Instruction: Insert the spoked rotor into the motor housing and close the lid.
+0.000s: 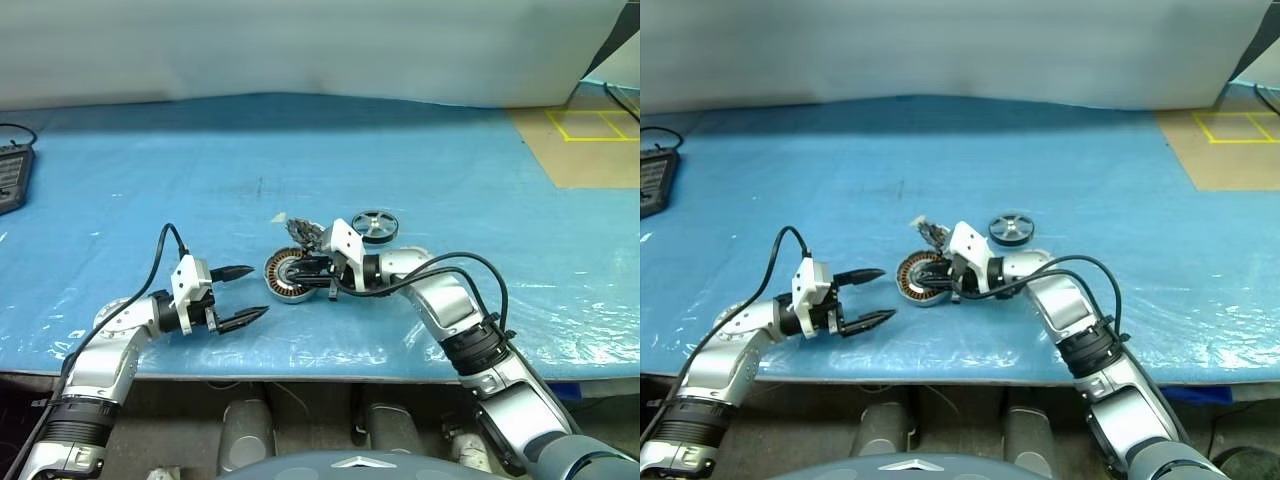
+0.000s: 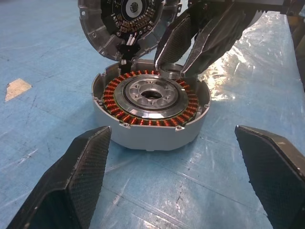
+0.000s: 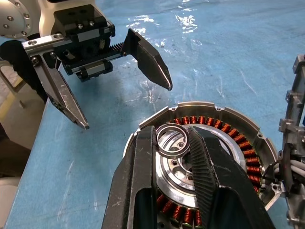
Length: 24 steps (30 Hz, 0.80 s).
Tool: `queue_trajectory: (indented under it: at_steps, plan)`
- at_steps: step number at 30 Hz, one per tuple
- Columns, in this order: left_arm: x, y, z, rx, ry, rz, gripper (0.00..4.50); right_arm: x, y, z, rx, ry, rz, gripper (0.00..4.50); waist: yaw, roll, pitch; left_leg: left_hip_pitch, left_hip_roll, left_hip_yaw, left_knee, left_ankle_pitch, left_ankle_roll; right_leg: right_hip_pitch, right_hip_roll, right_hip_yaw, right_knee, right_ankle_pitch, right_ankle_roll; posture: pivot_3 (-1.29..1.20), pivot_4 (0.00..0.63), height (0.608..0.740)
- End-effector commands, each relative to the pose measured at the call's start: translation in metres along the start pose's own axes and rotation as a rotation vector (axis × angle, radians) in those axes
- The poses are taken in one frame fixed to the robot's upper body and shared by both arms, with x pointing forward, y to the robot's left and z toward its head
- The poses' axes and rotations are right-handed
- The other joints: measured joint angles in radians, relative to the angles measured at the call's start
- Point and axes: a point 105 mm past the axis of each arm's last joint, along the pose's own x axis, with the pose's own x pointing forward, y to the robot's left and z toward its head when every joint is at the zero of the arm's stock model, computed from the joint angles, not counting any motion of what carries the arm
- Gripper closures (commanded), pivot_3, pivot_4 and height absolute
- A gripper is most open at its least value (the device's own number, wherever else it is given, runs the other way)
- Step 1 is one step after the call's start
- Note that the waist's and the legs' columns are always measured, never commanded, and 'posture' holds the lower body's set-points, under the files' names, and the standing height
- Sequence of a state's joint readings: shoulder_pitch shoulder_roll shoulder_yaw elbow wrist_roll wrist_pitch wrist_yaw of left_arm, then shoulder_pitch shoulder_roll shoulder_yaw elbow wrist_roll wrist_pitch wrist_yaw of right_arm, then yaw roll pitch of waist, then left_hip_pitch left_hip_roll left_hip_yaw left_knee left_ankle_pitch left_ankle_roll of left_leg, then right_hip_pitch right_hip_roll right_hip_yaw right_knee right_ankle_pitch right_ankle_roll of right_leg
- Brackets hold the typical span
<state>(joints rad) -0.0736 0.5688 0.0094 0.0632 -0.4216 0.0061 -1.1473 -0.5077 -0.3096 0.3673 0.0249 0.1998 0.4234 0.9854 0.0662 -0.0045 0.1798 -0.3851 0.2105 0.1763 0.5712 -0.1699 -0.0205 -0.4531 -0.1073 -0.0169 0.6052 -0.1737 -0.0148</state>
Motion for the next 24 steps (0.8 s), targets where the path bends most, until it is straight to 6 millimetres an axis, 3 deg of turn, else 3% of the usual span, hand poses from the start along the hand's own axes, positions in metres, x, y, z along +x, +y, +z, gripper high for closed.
queue_trajectory:
  at_steps: [1, 12, 23, 24]
  plan:
    - [-0.003, 0.001, 0.01, 0.042, -0.021, 0.01, 0.14, 0.005, 0.0, 0.015, -0.046, -0.032, 0.01, 3.88, -0.001, 0.0, 0.0, 0.0, 0.0, 0.0, 0.0, 0.0, 0.0, 0.0, 0.0, 0.0, 0.0, 0.0, 0.0, 0.0, 0.15, 0.74]
    - [-0.003, 0.002, 0.009, 0.053, -0.017, 0.02, 0.14, 0.01, -0.006, -0.004, -0.014, 0.006, -0.009, 3.88, 0.0, 0.0, 0.0, 0.0, 0.001, 0.0, 0.0, 0.0, 0.0, 0.0, 0.0, 0.0, 0.0, 0.003, -0.004, 0.0, 0.15, 0.74]
    - [0.0, 0.001, 0.011, 0.052, -0.023, 0.016, 0.14, 0.011, -0.008, -0.01, 0.024, 0.006, -0.017, 3.88, 0.0, 0.0, 0.0, 0.0, 0.001, 0.0, 0.0, 0.0, 0.0, 0.0, 0.0, 0.0, 0.0, 0.003, -0.005, 0.0, 0.15, 0.74]
    - [0.0, 0.001, 0.011, 0.052, -0.023, 0.016, 0.14, 0.011, -0.007, -0.01, 0.023, 0.005, -0.017, 3.53, 0.0, 0.0, 0.0, 0.0, 0.001, 0.0, 0.0, 0.0, 0.0, 0.0, 0.0, 0.0, 0.0, 0.003, -0.005, 0.0, 0.15, 0.74]
